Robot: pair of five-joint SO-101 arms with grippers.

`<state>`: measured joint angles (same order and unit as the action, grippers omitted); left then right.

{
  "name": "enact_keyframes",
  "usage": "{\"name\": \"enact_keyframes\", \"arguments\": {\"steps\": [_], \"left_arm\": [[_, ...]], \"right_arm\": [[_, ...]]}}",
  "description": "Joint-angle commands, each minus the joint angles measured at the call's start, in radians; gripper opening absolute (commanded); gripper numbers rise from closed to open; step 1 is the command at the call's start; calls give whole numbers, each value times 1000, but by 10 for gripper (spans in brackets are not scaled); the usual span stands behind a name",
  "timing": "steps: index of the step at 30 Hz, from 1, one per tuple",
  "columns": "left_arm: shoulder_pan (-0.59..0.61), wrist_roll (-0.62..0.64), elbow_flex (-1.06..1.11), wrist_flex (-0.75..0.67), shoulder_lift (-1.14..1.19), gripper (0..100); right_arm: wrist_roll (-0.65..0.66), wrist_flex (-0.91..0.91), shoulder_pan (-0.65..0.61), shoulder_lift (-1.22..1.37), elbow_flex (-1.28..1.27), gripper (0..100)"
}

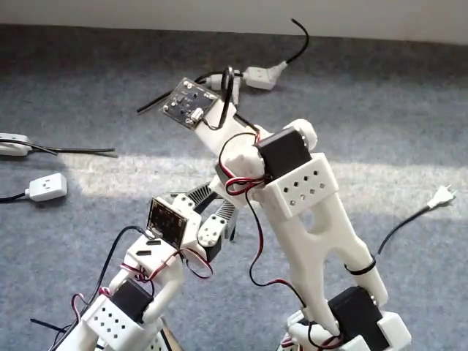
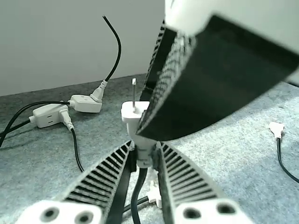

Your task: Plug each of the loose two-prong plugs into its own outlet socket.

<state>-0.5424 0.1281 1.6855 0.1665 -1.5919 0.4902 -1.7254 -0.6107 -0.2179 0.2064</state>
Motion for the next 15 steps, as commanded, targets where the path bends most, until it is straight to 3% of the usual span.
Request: {"name": "enact_keyframes", "arguments": {"steps": [1, 15], "left_arm": [[-10, -8, 18, -18, -4, 7], [-10, -8, 18, -18, -4, 7]], "right_arm": [[-11, -39, -10, -4, 42, 146], [26, -41, -8, 2, 39, 24]]}}
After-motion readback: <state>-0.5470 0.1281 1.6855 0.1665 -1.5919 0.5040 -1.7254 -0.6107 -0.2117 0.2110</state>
